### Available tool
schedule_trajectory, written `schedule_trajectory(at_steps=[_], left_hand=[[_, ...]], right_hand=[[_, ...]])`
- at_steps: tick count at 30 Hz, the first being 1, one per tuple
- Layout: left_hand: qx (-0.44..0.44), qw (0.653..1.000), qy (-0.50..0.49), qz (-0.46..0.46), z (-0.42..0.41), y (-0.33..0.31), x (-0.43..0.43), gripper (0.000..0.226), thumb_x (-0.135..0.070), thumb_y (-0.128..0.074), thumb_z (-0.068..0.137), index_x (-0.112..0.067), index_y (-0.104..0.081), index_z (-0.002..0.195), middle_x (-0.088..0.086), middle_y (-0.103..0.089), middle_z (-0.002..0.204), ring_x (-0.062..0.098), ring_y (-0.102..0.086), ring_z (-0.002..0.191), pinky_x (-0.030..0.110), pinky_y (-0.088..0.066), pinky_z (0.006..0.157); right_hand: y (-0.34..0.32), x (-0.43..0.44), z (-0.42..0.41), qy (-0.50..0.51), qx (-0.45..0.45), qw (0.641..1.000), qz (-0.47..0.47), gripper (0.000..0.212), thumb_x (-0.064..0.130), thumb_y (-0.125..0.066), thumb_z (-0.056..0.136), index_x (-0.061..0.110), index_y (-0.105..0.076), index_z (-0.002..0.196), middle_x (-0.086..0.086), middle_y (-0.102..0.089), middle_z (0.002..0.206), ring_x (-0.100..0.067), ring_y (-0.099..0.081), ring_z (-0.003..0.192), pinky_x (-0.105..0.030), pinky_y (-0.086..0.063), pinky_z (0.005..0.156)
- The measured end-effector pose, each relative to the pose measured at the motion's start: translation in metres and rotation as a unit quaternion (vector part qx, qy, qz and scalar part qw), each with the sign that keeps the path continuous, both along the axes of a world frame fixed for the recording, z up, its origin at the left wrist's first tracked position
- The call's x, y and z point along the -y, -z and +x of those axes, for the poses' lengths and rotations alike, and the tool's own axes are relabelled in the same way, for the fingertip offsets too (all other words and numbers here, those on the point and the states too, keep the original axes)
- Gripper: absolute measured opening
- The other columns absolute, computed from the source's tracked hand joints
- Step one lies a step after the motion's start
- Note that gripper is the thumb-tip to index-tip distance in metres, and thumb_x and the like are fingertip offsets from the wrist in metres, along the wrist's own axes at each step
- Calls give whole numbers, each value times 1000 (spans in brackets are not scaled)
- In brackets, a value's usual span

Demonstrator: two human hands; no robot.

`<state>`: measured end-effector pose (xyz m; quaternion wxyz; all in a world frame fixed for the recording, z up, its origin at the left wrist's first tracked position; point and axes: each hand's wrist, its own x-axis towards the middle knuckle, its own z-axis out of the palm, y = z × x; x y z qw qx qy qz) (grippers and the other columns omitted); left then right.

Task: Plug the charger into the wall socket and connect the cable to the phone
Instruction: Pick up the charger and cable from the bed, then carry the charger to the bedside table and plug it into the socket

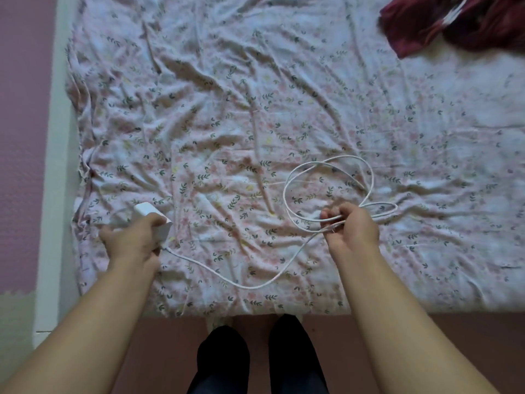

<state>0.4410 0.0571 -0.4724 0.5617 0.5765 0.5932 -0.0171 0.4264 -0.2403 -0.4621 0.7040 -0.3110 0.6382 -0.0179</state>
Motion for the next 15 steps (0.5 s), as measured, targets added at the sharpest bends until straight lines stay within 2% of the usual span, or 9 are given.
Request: schedule_trajectory(at_steps=[4,7,9,11,13,15], left_hand=[[86,985,137,-65,6,-61,34,96,7,-67,74,-23,-17,150,9,-51,108,20,-58,83,30,-42,59],[132,958,214,-137,4,-117,53,87,5,-69,71,-12,-29,147,11,-57,111,21,-63,88,20,-50,53],[162,934,257,-189,2,-159,67,80,-2,-72,62,-6,-44,137,13,-60,116,21,-64,95,16,-55,59],[183,908,297,-230,-3,-201,82,64,-8,-71,56,-10,-57,119,8,-64,112,19,-65,97,15,-56,64],[195,882,337,-266,-11,-245,98,55,-9,-71,54,-15,-62,108,4,-70,99,13,-70,86,14,-55,62],[206,852,384,-291,-23,-285,113,61,-4,-76,48,-16,-61,105,4,-73,91,10,-72,75,16,-55,59]], right_hand=[[-63,6,-16,10,81,996,18,19,0,-45,95,7,-52,79,-6,-54,62,-20,-62,60,-27,-57,57],[-117,7,-35,22,125,991,32,19,1,-47,95,12,-57,83,-1,-59,51,-14,-62,48,-22,-54,49],[-155,9,-50,26,145,988,35,18,4,-48,96,15,-56,84,0,-57,53,-11,-57,45,-19,-47,44],[-193,12,-68,31,164,986,27,16,8,-49,96,16,-54,83,1,-53,56,-10,-50,43,-17,-42,41],[-232,16,-87,48,178,983,20,19,11,-50,97,17,-51,78,2,-48,57,-8,-44,40,-16,-37,38],[-272,19,-109,81,197,977,12,23,12,-49,96,16,-48,73,3,-46,55,-8,-40,38,-16,-32,36]])
